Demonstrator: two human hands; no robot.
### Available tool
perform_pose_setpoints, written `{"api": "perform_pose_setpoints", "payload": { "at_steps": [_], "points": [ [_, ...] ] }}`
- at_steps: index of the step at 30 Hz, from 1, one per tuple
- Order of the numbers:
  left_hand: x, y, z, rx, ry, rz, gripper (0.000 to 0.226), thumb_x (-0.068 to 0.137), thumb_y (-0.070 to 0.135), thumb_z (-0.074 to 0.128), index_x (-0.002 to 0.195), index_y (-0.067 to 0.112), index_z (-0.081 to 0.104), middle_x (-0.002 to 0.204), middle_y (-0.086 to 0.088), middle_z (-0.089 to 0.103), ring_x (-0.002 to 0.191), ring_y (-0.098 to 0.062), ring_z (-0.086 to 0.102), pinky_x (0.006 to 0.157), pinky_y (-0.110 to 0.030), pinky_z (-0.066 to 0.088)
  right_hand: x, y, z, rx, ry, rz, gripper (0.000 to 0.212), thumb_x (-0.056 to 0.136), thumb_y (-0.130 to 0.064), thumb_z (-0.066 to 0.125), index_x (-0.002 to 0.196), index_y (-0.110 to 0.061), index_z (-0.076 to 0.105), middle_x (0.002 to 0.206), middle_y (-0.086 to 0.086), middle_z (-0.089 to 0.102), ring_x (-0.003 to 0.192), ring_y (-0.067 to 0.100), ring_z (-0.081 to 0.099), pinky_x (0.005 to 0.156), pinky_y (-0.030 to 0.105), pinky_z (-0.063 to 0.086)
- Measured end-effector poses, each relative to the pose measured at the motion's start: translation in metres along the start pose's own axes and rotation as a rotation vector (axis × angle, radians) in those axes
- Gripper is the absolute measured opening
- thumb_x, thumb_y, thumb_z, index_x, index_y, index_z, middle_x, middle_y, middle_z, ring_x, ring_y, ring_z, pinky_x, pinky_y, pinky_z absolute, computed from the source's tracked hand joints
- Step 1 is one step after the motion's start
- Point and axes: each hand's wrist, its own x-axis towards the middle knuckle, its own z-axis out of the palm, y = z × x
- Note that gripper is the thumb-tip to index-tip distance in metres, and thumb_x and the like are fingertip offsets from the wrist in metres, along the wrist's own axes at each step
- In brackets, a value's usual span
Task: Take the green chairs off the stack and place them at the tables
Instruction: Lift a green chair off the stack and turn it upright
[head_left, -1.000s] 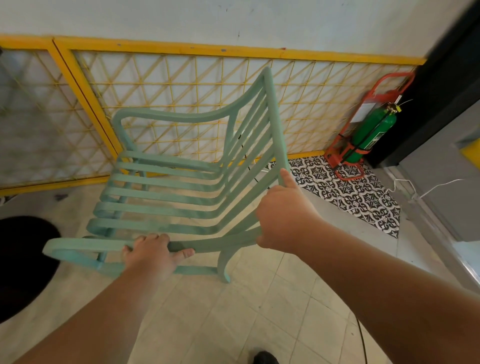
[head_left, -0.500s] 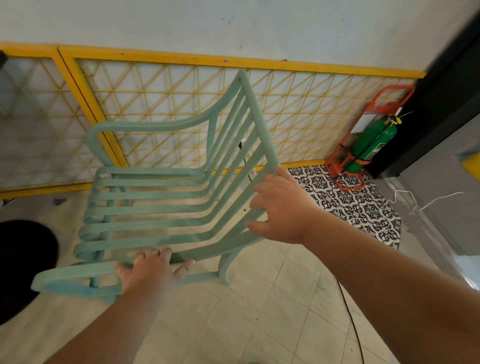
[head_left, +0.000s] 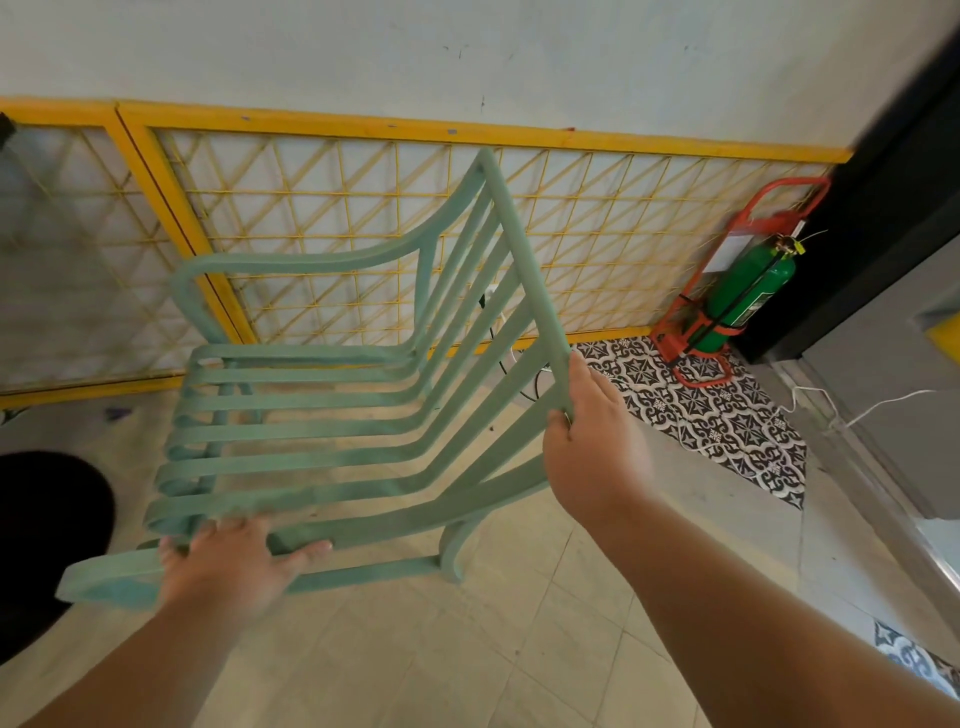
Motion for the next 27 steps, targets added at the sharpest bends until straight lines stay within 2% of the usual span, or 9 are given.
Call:
{"api": "perform_pose_setpoints", "payload": {
  "at_steps": [1,3,5,8,14,18,23,25,27],
  "points": [
    [0.004,-0.002,0.000,0.016,-0.024,0.007,0.128,0.040,0.109,-0.001,0.137,0.042,0.050,0.142,0.008,0.056,0.133,-0.024,0.044,0.114,-0.060,0.022,0.001,0.000,0.000,-0.046,0.012,-0.009,0.066,0.101,-0.017,0.044,0.162,-0.023,0.020,0.159,-0.007,0.035,0.122,0.012,0.052,0.080,0.020,0.041],
    [0.009,-0.003,0.001,0.036,-0.038,0.021,0.127,0.033,0.108,-0.007,0.121,0.041,0.058,0.125,0.010,0.062,0.122,-0.021,0.050,0.111,-0.060,0.026,0.003,0.001,0.002,-0.097,0.021,-0.022,0.066,0.100,-0.014,0.043,0.162,-0.020,0.020,0.162,-0.006,0.033,0.131,0.015,0.049,0.087,0.023,0.040],
    [0.011,-0.003,0.002,0.052,-0.034,0.017,0.124,0.032,0.107,-0.009,0.113,0.041,0.058,0.120,0.011,0.063,0.118,-0.021,0.051,0.111,-0.061,0.026,0.004,0.001,0.003,-0.119,0.022,-0.028,0.065,0.100,-0.012,0.041,0.161,-0.019,0.022,0.166,-0.005,0.028,0.143,0.012,0.037,0.095,0.021,0.034],
    [0.011,0.000,0.005,0.049,-0.010,0.003,0.114,0.035,0.108,-0.007,0.099,0.039,0.057,0.117,0.010,0.064,0.118,-0.022,0.052,0.111,-0.064,0.024,0.008,0.000,0.000,-0.121,0.023,-0.019,0.065,0.099,-0.011,0.041,0.161,-0.021,0.023,0.166,-0.006,0.027,0.138,0.015,0.044,0.094,0.026,0.042],
    [0.012,0.008,0.009,0.028,0.001,-0.011,0.114,0.040,0.109,-0.001,0.101,0.036,0.061,0.120,0.009,0.065,0.121,-0.024,0.051,0.111,-0.067,0.021,0.022,-0.004,-0.004,-0.141,0.028,0.005,0.067,0.098,-0.010,0.039,0.161,-0.025,0.024,0.165,-0.006,0.029,0.133,0.019,0.051,0.091,0.037,0.050],
    [0.013,0.014,0.013,0.024,0.005,-0.059,0.124,0.040,0.109,-0.003,0.118,0.039,0.063,0.125,0.009,0.065,0.123,-0.024,0.050,0.109,-0.068,0.016,0.032,-0.005,-0.003,-0.130,0.019,0.007,0.069,0.096,-0.010,0.039,0.161,-0.027,0.023,0.163,-0.009,0.032,0.129,0.022,0.054,0.089,0.037,0.052],
    [0.019,0.009,0.011,-0.004,-0.021,-0.017,0.110,0.041,0.104,-0.012,0.089,0.031,0.056,0.114,0.010,0.060,0.123,-0.025,0.048,0.109,-0.070,0.017,0.044,-0.009,0.001,-0.130,0.028,-0.015,0.069,0.095,-0.009,0.040,0.160,-0.027,0.027,0.157,-0.010,0.039,0.120,0.023,0.057,0.083,0.035,0.048],
    [0.022,0.007,0.006,-0.037,-0.049,0.004,0.098,0.050,0.104,-0.001,0.087,0.031,0.053,0.113,0.011,0.058,0.125,-0.025,0.046,0.110,-0.071,0.016,0.049,-0.011,0.001,-0.134,0.018,-0.004,0.069,0.095,-0.009,0.040,0.160,-0.028,0.027,0.157,-0.009,0.039,0.118,0.023,0.059,0.084,0.036,0.051],
    [0.028,0.006,0.001,-0.057,-0.068,0.014,0.087,0.059,0.102,0.010,0.091,0.033,0.052,0.118,0.011,0.059,0.127,-0.025,0.045,0.110,-0.071,0.015,0.054,-0.015,0.002,-0.139,0.015,-0.006,0.068,0.095,-0.010,0.040,0.160,-0.027,0.028,0.159,-0.008,0.037,0.125,0.024,0.056,0.092,0.038,0.050]
  ]
}}
